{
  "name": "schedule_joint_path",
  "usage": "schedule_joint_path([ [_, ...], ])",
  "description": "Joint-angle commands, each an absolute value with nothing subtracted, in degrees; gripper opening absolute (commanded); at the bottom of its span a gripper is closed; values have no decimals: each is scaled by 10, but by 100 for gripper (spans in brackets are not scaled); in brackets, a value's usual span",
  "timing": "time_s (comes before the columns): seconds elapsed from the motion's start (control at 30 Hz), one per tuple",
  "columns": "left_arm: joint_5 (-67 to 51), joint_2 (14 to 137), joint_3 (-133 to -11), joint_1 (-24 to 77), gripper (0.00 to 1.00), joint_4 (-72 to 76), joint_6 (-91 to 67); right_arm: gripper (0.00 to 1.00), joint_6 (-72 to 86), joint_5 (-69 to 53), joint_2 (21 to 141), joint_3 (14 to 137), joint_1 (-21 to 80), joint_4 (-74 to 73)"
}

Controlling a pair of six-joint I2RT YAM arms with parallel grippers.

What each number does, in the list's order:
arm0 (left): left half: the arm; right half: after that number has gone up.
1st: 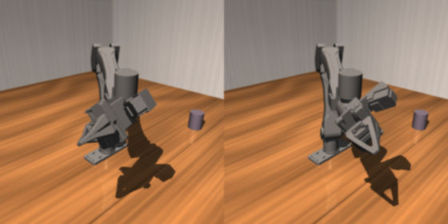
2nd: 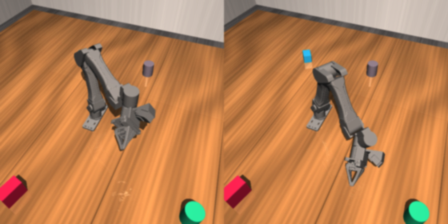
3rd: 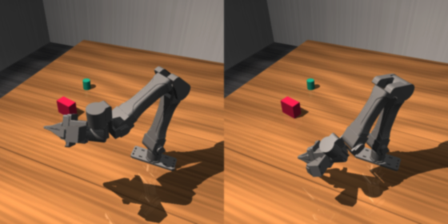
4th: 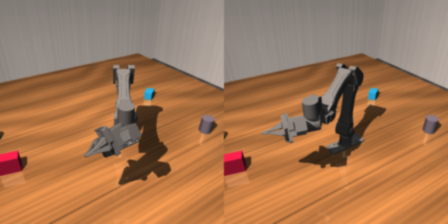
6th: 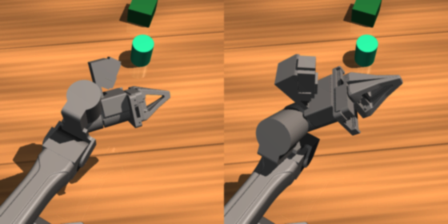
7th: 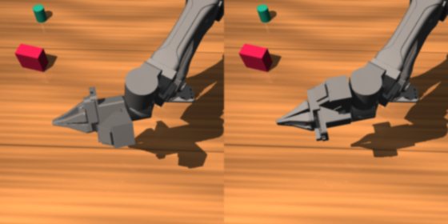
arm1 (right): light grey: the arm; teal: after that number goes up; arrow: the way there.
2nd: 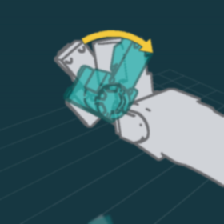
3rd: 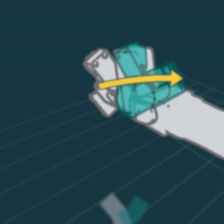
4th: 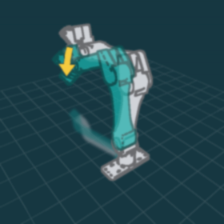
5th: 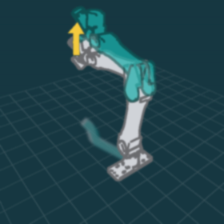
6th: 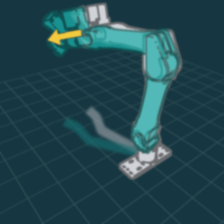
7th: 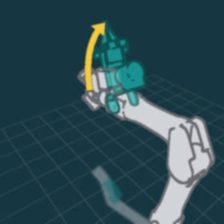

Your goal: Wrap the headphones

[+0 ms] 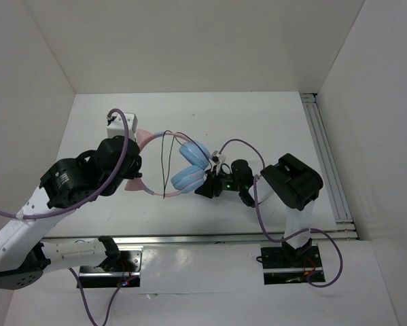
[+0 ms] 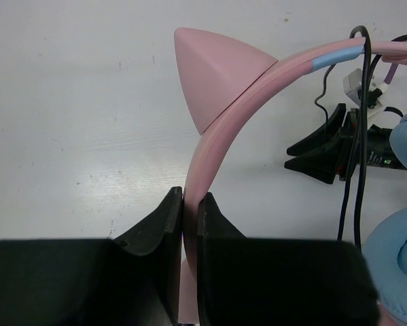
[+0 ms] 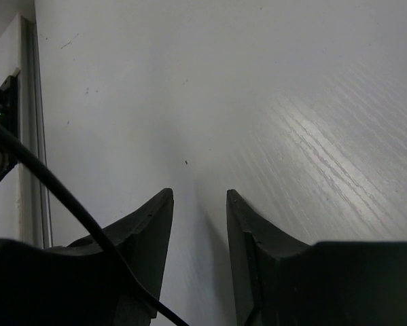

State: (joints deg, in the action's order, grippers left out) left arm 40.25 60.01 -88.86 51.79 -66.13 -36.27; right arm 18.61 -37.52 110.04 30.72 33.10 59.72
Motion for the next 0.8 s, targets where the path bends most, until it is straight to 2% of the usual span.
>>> schedule_joint_path([
  [0.0, 422, 598, -912, 514, 0, -614, -388, 45, 184, -382, 1087, 289, 329, 598],
  [0.3, 422, 598, -896, 509, 0, -603, -388, 45, 189, -384, 1117, 295, 341, 592],
  [0.33, 422, 598, -896, 509, 0, -603, -388, 59, 189, -384, 1117, 295, 341, 598],
  [0.4, 441, 598, -896, 509, 0, -608, -388, 61, 201, -384, 1117, 290, 341, 617],
  [0.53, 436, 598, -896, 483, 0, -601, -382, 61, 207, -384, 1117, 279, 346, 639],
  [0.67, 424, 598, -885, 472, 0, -595, -376, 52, 207, -384, 1128, 287, 352, 628],
  [0.77, 424, 598, -880, 467, 0, -590, -376, 55, 207, -384, 1140, 292, 352, 628],
])
